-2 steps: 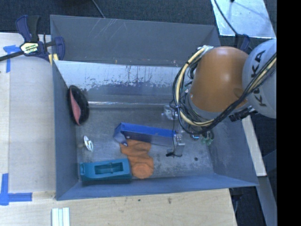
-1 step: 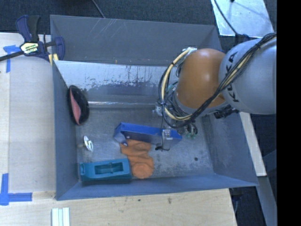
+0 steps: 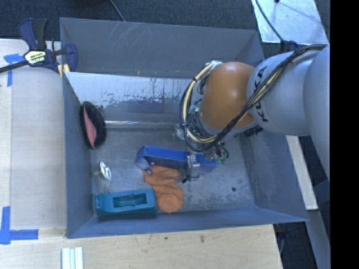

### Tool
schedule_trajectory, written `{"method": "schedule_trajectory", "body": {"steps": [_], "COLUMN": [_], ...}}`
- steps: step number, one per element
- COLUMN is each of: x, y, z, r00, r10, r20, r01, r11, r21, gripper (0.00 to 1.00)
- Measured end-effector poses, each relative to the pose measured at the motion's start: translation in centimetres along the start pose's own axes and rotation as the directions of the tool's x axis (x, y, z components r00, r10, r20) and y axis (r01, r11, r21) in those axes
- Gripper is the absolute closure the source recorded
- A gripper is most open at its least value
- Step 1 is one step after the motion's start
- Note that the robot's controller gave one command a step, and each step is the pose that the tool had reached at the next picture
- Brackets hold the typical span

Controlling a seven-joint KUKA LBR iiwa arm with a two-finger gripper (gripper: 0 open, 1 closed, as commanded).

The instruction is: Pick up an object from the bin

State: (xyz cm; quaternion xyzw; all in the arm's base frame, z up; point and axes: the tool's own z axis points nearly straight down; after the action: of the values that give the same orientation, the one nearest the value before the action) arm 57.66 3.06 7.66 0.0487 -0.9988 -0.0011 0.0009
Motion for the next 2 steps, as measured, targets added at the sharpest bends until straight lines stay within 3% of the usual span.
{"method": "schedule_trajectory", "body": {"steps": [1,2], "x": [-1.0,-0.3], "y": [0.0,0.0], "z": [1.3,-0.3], "r00": [1.0,1.0], "r10": [0.029,0.001], "r20": [-0.003,0.005], "r01": [-0.029,-0.001], "r11": [1.0,1.0], "r21": [0.001,0.001], "gripper": [0.0,0.0]}}
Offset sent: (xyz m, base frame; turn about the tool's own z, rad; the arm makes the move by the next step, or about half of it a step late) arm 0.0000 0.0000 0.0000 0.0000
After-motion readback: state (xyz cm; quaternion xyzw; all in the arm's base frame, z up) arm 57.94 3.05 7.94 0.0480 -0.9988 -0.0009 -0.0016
